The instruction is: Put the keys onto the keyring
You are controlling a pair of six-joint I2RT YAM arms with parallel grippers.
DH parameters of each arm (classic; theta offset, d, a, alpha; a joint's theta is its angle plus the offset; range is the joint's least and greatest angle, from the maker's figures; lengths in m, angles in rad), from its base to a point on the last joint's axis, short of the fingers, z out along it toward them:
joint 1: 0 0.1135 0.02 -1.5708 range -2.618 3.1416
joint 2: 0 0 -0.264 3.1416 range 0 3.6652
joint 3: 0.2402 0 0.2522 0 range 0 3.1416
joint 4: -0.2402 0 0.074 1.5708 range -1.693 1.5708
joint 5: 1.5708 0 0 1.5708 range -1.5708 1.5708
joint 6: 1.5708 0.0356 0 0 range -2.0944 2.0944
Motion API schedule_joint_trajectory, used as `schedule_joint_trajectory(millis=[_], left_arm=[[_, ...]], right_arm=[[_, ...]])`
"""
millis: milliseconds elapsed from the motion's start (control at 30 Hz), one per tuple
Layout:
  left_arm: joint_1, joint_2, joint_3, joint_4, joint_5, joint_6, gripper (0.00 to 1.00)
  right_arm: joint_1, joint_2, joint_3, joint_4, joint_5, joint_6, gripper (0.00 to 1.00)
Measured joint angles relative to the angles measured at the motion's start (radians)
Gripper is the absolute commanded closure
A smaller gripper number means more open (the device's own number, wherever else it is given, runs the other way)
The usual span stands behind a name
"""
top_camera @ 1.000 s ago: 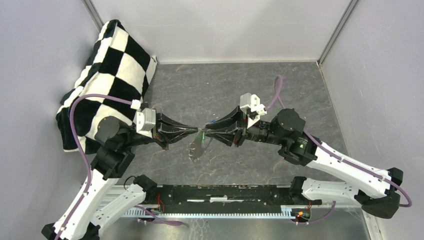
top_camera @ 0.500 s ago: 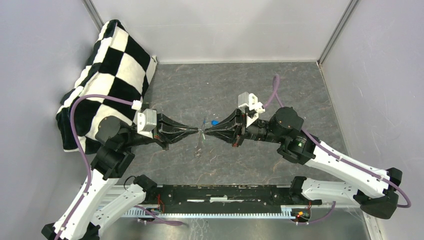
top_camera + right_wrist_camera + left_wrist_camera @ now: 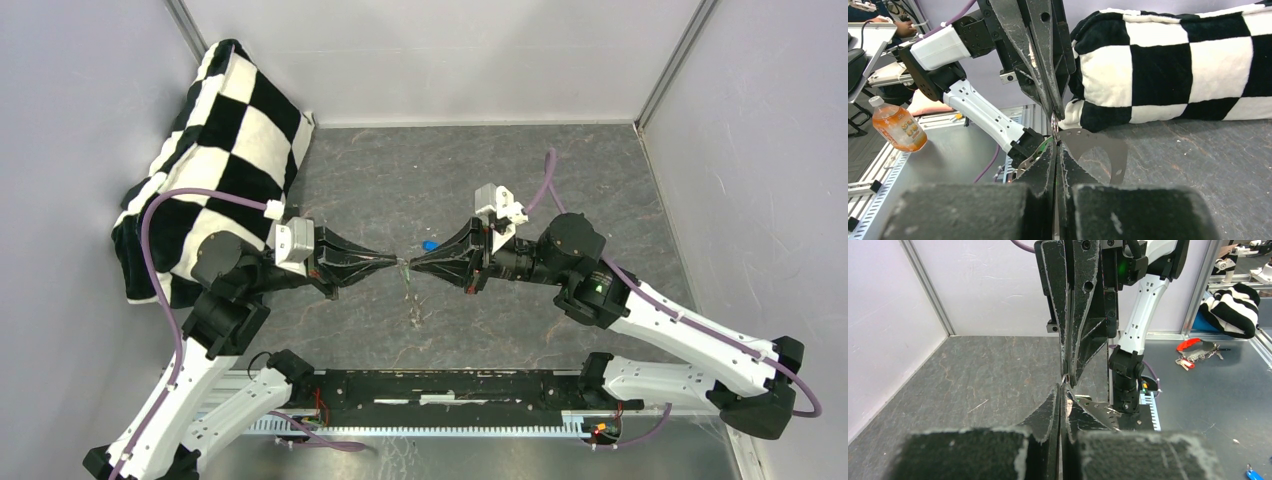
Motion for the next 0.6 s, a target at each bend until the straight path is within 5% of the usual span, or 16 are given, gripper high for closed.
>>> schedule_joint_trajectory(millis=[267, 533, 600], left_arm=[[0.0, 0.005, 0.0, 0.001, 0.0, 0.0, 0.98], [0.0, 0.007, 0.0, 0.001, 0.0, 0.0, 0.98], [0.0, 0.006, 0.0, 0.001, 0.001, 0.0, 0.98]], right_arm=[[-0.001, 0.0, -0.021, 0.008, -0.021, 0.022, 1.0], [-0.012, 0.014, -0.021, -0.006, -0.045, 0.025, 0.6], [-0.02, 0.014, -0.011, -0.021, -0.043, 0.021, 0.57]])
